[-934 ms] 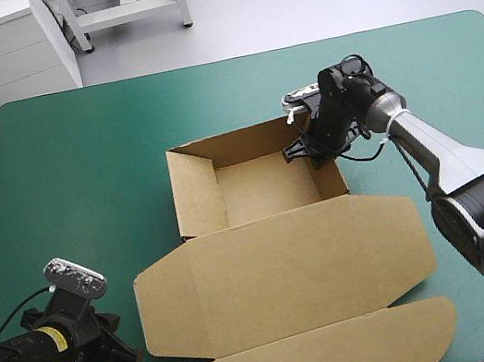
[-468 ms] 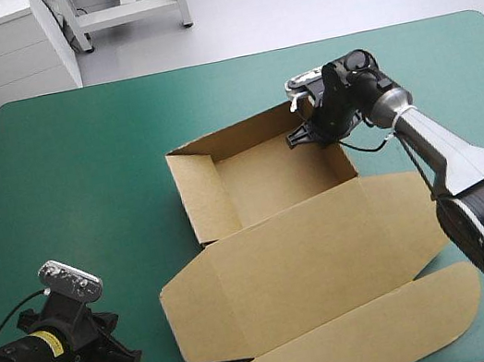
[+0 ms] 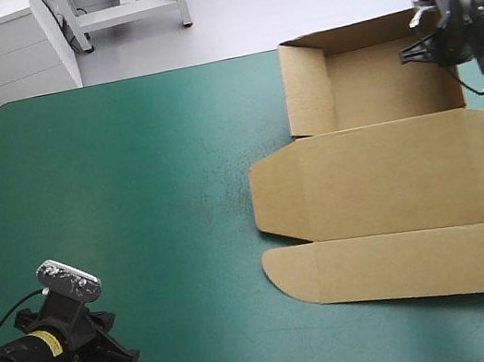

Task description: Fold the box

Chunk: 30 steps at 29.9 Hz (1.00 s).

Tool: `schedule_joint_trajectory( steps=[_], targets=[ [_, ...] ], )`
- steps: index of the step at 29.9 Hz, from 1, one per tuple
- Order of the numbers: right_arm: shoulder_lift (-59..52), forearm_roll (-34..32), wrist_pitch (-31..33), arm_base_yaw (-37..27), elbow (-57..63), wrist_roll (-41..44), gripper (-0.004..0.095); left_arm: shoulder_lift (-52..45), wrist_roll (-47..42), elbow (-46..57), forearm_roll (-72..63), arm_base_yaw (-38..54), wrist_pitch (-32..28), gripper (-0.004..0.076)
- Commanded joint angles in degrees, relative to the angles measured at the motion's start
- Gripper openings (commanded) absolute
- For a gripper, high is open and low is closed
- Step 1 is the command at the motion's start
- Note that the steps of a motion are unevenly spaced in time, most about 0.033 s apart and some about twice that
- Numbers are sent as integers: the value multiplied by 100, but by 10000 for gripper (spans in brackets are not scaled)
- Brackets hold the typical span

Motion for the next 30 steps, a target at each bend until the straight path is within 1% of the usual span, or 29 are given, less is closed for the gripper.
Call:
schedule_joint_trajectory(
  steps=[1,8,10,14,16,19,20,23,25,27,28,30],
  targets=[
    [-319,-53,-250,-648,-177,-34,-20,0,-48,-131,0,-33,-281,-8],
    [84,564,-221,-1620,-177,-112,-20,0,-48,-131,0,-33,-281,-8],
    [260,692,-192,-1761,-177,-112,-20,0,-48,-131,0,-33,-281,-8],
    [605,666,-196,-1897,-177,-112,-18,0,-48,-131,0,-33,-350,-8],
    [710,694,-230,-1936,-177,-112,11,0,-48,-131,0,-33,-420,-8],
    [793,717,-321,-1936,-177,-112,142,0,-48,-131,0,-33,-514,-8],
    [802,722,-351,-1936,-177,-112,214,0,-48,-131,0,-33,-582,-8],
    [805,769,-407,-1936,-177,-112,500,0,-58,-131,0,-33,-790,-8],
    [793,731,-420,-1936,-177,-112,721,0,-58,-131,0,-33,-891,-8],
    [739,731,-436,-1936,-193,-112,858,0,-58,-131,92,-33,-931,-8],
    [688,709,-408,-1936,-258,-112,897,0,-58,-131,141,-33,-919,-8],
    [601,695,-216,-1936,-406,-121,905,0,-58,-131,206,-33,-919,-8]
  ],
)
